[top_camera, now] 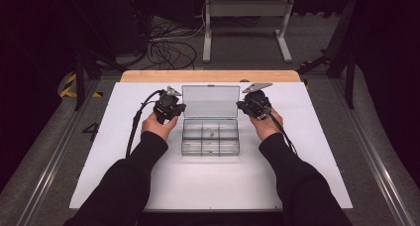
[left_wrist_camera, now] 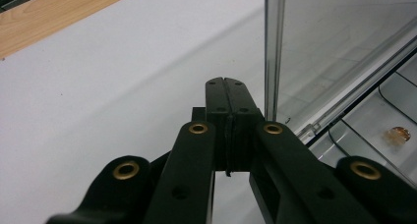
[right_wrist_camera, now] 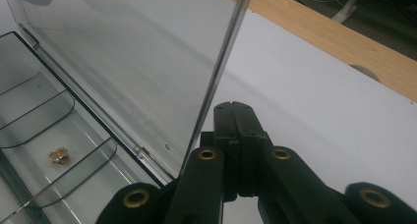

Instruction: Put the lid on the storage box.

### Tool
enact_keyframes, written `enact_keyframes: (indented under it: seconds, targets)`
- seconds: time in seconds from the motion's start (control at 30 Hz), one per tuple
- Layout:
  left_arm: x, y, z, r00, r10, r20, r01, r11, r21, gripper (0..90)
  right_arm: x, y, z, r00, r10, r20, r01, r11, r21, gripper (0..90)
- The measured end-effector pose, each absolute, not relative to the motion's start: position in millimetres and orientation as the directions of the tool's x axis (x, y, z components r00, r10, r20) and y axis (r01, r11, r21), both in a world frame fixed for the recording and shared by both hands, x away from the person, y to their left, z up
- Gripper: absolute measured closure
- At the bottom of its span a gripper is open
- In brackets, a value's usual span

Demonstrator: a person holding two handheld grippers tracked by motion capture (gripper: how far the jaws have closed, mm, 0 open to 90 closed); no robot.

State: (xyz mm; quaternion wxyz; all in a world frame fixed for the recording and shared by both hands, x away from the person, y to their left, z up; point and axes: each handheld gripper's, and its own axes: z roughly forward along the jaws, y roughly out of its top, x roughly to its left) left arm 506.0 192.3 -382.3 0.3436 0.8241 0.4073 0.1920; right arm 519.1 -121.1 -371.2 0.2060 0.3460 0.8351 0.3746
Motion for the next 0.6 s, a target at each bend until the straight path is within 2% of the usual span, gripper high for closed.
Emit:
enact_keyframes:
  seconds: [0.33,0.6]
  targets:
    - [504.6,193.1,-381.4,0.598,0.801,0.028,0.541,-0.429,0.723,89.2,490.9,-135.1,-359.7,-0.692,0.722,0.001,0.433,0.414,0.801,90.0]
    - [500.4,194.6,-379.5,0.611,0.791,0.019,0.542,-0.436,0.719,88.5,470.0,-130.0,-349.8,-0.736,0.677,-0.006,0.389,0.43,0.815,90.0]
